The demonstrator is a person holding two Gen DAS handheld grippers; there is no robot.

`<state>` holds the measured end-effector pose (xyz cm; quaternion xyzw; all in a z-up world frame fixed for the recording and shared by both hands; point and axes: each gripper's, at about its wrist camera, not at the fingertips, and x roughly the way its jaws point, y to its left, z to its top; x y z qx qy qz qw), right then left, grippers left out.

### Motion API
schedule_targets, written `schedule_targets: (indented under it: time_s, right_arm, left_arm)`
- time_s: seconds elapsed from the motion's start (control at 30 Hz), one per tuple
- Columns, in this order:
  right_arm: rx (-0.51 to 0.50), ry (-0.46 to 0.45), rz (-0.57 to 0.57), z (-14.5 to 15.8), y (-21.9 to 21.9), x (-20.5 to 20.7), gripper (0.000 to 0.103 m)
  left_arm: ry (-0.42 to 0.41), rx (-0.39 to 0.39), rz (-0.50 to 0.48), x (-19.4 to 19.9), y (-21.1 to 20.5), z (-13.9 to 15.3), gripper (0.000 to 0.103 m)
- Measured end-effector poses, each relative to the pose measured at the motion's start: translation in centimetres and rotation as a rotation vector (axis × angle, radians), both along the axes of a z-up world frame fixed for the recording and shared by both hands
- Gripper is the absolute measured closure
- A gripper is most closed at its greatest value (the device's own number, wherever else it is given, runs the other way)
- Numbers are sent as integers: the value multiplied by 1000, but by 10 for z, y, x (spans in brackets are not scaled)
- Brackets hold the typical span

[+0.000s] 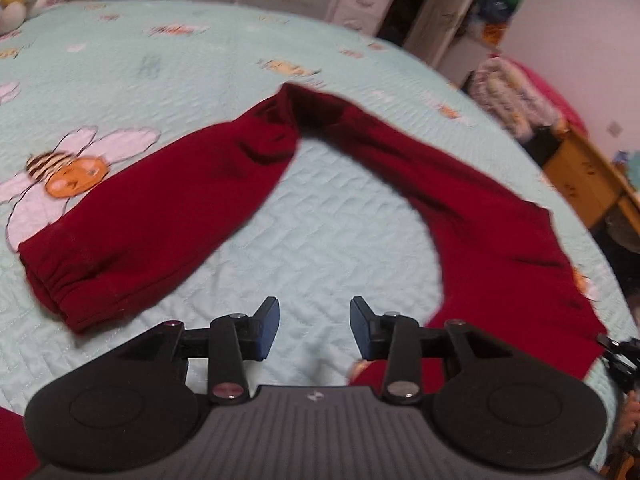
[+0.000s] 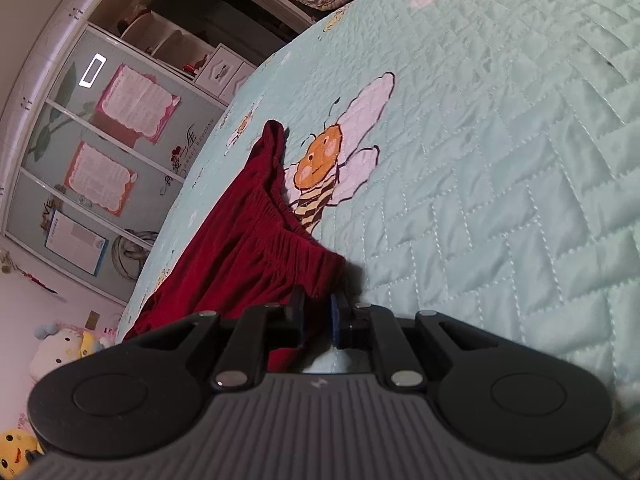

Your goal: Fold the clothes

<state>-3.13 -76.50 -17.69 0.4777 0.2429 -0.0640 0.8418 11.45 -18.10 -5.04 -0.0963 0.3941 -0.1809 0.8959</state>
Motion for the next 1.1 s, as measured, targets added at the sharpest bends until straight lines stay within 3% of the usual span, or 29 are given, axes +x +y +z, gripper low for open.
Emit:
schedule_targets:
  time_s: [0.23, 0.37, 0.47, 0.6, 0.83, 1.1]
  right_arm:
    - [29, -9, -23, -3, 0, -3, 91]
    - [65, -25, -40, -6, -3, -6, 90]
    - [54, -25, -39, -5, 0, -5, 88]
    - [28, -20, -31, -5, 2, -3, 90]
    - [-5, -9, -15, -4, 2, -1, 93]
    - [-7, -14, -21, -1, 6, -9, 90]
  left_arm:
    - [1, -46, 21, -19, 1, 4, 56]
    - [-11, -34, 7, -31, 4, 4, 56]
    - [-21, -23, -6, -40, 6, 5, 50]
    - [19, 64, -12, -35, -1, -11, 48]
    - [65, 60, 23, -26, 5, -25, 48]
    - [29, 115, 38, -29, 2, -23, 48]
